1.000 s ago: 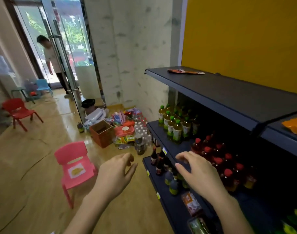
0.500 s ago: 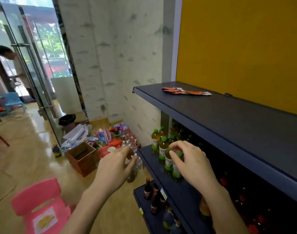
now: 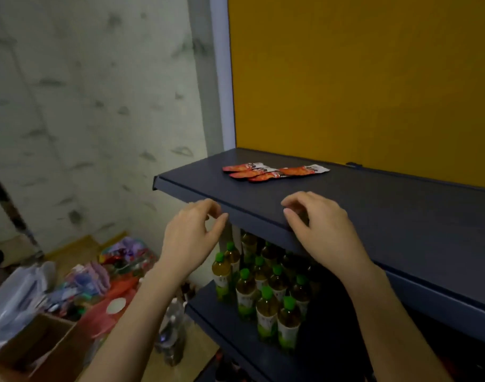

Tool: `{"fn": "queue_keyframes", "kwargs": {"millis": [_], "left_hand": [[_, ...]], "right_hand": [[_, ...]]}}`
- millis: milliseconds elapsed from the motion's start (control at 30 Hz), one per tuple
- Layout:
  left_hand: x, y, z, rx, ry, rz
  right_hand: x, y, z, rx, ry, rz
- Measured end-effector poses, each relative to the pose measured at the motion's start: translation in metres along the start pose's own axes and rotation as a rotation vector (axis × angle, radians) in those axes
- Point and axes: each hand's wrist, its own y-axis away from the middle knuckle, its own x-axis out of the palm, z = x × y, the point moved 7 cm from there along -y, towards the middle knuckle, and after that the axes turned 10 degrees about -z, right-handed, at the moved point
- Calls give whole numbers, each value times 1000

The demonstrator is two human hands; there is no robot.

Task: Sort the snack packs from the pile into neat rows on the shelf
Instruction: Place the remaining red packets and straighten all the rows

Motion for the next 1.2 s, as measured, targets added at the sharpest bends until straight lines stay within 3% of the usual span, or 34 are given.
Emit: {"fn": "queue_keyframes", "kwargs": {"millis": [167,600,767,867,1033,1100,1200], "left_hand": [[51,-86,39,32,100,87],[194,-200,80,31,-67,642],[217,-208,89,-139,164,827],[218,-211,89,-213,301,791],[196,-219,87,-359,610,576],[188,-217,75,-375,728,612],[189,-200,48,-281,725,783]], "right_hand": [[32,-64,-11,226,123,36],[62,-145,-92,765,477,70],[72,-160,-112,861,595,14],[77,-165,-122,866,621,-33],[74,-166,-136,903,488,-68],[70,-164,-141,909,435,-116],[65,-163,-142,890,415,-144]]}}
